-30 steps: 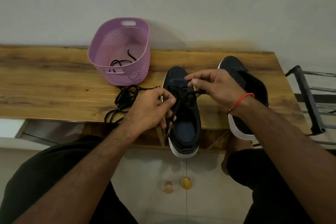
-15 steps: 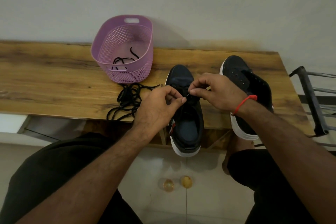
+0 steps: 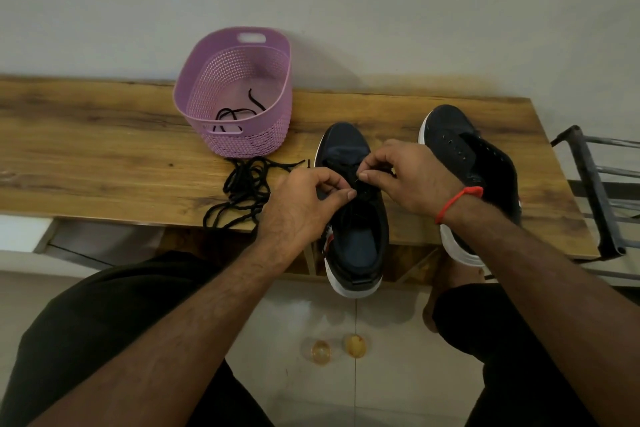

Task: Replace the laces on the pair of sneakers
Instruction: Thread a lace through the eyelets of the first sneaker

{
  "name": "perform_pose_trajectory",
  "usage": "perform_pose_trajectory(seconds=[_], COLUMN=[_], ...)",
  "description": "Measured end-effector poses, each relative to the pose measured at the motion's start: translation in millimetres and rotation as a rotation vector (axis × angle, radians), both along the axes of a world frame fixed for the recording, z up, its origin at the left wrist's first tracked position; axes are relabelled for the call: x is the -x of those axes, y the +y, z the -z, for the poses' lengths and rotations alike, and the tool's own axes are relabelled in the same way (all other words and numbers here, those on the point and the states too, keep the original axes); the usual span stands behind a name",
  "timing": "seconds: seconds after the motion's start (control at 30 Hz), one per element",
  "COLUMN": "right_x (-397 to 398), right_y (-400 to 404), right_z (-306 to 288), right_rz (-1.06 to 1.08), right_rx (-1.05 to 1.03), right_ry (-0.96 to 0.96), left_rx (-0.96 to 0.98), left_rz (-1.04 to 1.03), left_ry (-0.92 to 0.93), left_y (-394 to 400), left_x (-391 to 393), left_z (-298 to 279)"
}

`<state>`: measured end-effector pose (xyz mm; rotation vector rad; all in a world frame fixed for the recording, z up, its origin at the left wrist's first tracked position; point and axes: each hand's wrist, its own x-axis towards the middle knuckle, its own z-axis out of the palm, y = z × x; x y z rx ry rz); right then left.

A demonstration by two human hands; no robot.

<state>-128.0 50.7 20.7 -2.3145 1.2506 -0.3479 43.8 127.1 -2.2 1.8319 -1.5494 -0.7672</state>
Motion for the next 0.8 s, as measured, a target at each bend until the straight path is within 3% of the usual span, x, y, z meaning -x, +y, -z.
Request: perform_pose_trajectory(seconds=[0.27,0.47,0.53,0.67,0.8], right_x=[-3,-6,-5,3,1], right_y=[1,4,4,-3,0], right_z=[-7,-5,-2,-1,6], right_rz=[-0.092,-0.128,-0.084,-0.006,0.053], right_rx=[0.035,0.103,0.046,-0.302,-0.287], right_ry=[0.085,0.252,0.199,-0.026,-0.097], left_rx=[0.029,0.025,0.055,0.083,0.073], left_rz=[-0.08,-0.102,-0.103,-0.111,-0.128], left_ry=[0.064,0.112,0.144,0.239,0.249], left_y=[5,5,8,12,12], left_x=[10,13,15,18,18], left_z=[11,17,19,23,24])
